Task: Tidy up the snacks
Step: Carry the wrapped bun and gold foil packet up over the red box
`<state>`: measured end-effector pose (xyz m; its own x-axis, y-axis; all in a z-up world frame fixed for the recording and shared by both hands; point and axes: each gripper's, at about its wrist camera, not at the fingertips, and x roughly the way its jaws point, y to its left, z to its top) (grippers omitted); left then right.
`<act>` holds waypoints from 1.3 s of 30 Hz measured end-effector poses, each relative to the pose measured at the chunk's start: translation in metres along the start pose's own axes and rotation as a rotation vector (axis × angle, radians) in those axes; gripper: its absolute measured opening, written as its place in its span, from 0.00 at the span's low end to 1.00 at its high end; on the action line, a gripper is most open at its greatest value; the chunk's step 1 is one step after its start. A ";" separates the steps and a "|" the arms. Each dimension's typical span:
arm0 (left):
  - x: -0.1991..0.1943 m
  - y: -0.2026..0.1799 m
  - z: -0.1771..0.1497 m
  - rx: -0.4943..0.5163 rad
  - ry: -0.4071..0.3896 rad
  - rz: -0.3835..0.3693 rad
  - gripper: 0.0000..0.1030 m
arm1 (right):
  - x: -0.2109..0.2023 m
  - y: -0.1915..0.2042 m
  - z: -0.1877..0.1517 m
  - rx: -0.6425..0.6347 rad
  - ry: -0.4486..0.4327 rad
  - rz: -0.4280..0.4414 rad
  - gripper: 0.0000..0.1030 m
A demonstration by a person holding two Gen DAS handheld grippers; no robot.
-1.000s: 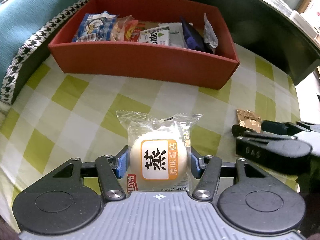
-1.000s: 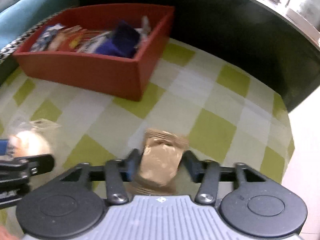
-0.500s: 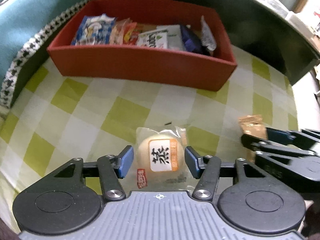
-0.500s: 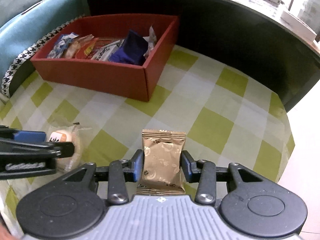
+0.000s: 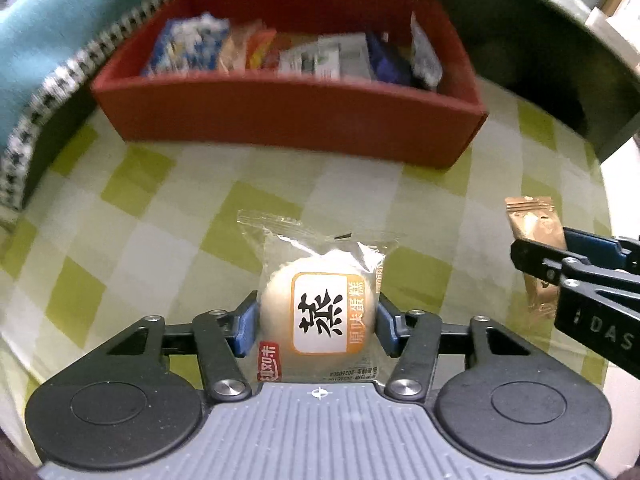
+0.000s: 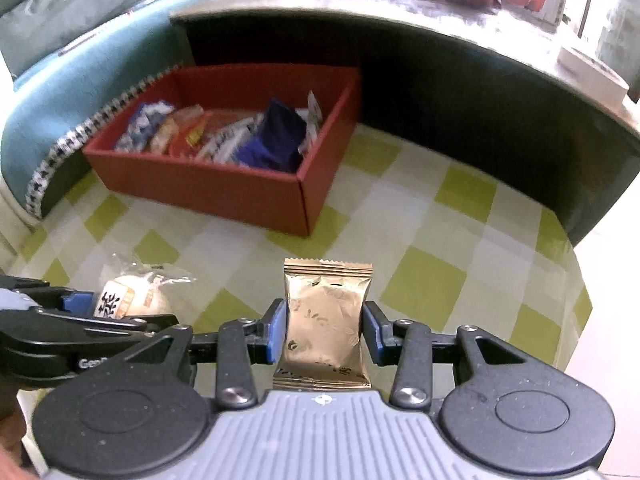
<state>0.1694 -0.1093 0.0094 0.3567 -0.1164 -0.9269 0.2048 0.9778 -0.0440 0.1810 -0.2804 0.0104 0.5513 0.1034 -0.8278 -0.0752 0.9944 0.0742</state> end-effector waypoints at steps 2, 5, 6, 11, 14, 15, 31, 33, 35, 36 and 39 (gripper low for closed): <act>-0.013 0.002 0.004 -0.007 -0.032 -0.012 0.62 | -0.005 0.002 0.006 0.001 -0.024 0.005 0.42; -0.027 0.004 0.010 -0.013 -0.078 -0.016 0.62 | -0.009 0.005 0.017 0.005 -0.061 0.015 0.42; -0.031 0.005 0.011 -0.013 -0.093 -0.012 0.62 | -0.011 0.005 0.021 0.006 -0.071 0.019 0.42; -0.037 0.009 0.020 -0.023 -0.133 -0.004 0.62 | -0.014 0.011 0.036 -0.006 -0.110 0.022 0.42; -0.037 0.013 0.031 -0.027 -0.147 0.008 0.62 | -0.013 0.015 0.041 -0.013 -0.118 0.023 0.42; -0.037 0.014 0.033 -0.030 -0.151 0.011 0.62 | -0.013 0.016 0.043 -0.016 -0.121 0.024 0.42; -0.041 0.025 0.054 -0.058 -0.193 0.034 0.62 | -0.015 0.019 0.060 -0.015 -0.166 0.025 0.42; -0.041 0.026 0.056 -0.059 -0.197 0.036 0.62 | -0.015 0.019 0.062 -0.017 -0.171 0.026 0.42; -0.042 0.028 0.059 -0.063 -0.202 0.037 0.62 | -0.015 0.020 0.066 -0.018 -0.177 0.026 0.42; -0.043 0.029 0.060 -0.065 -0.206 0.038 0.62 | -0.014 0.020 0.067 -0.018 -0.180 0.027 0.42; -0.044 0.031 0.065 -0.072 -0.216 0.046 0.62 | -0.014 0.020 0.072 -0.019 -0.188 0.030 0.42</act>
<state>0.2190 -0.0855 0.0729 0.5522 -0.0986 -0.8279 0.1211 0.9919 -0.0374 0.2320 -0.2603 0.0633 0.6939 0.1370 -0.7069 -0.1083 0.9904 0.0857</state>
